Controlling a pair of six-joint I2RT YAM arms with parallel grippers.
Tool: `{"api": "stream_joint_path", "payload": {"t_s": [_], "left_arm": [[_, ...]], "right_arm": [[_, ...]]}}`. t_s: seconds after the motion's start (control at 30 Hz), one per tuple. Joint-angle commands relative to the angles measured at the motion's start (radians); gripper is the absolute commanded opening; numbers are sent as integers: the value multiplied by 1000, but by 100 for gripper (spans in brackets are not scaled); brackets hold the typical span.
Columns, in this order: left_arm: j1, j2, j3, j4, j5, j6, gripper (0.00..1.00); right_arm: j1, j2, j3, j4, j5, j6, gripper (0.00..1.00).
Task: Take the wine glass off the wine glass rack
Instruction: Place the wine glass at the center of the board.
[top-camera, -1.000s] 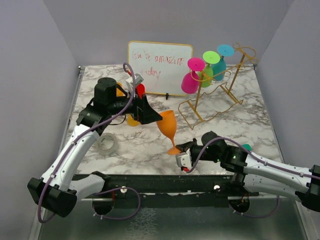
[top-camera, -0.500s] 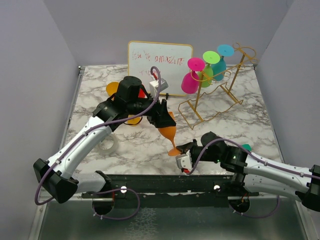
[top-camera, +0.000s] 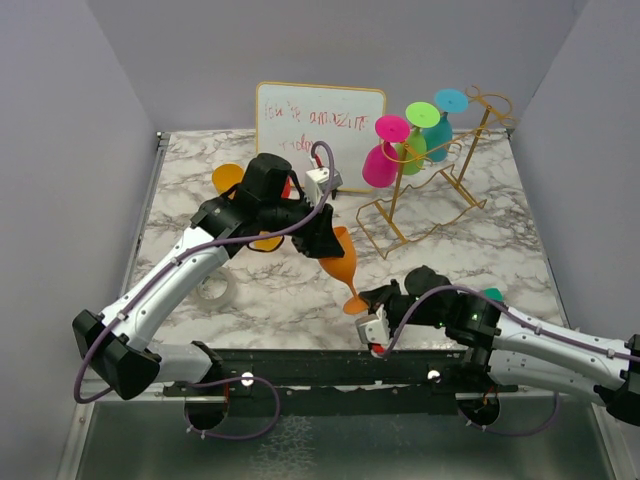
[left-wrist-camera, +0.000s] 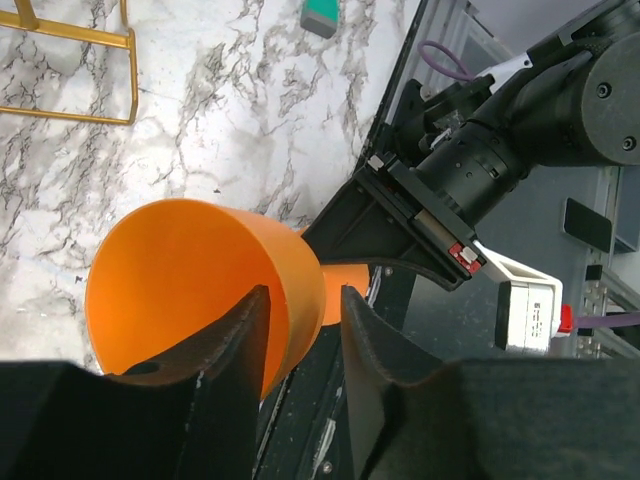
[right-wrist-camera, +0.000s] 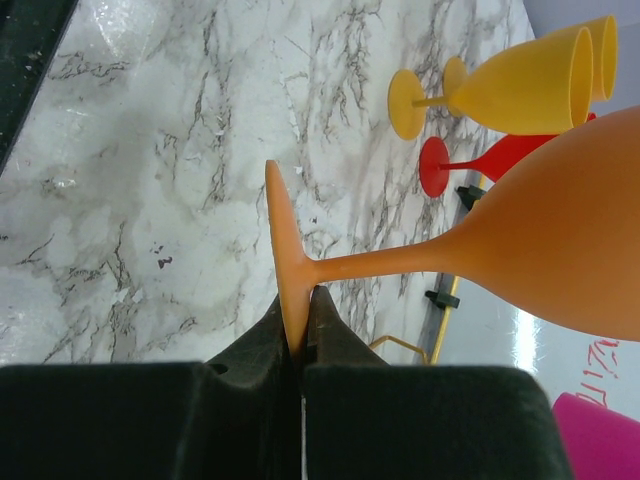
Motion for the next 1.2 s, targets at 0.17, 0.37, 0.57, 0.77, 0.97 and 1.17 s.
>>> {"api": "stream_joint_path", "payload": {"t_s": [0.17,0.37,0.57,0.77,0.97,1.17], "left_arm": [[-12,-15,31,-73,55,64,21],[-16,-15,19,-91,61,75,11],[-20,-10,20,-101,62,87,22],[-21,10,45,-161,51,131,25],[-22,21,53,-175,58,171,16],[-23,32,64,-197,58,184,12]], "right_arm": [[6,31,29,-24,49,-30,1],[7,18,24,-24,44,-31,2],[7,23,30,-36,35,-47,3],[6,29,17,-23,28,-58,2],[7,30,1,-3,38,-52,2],[6,32,0,-1,40,-56,2]]}}
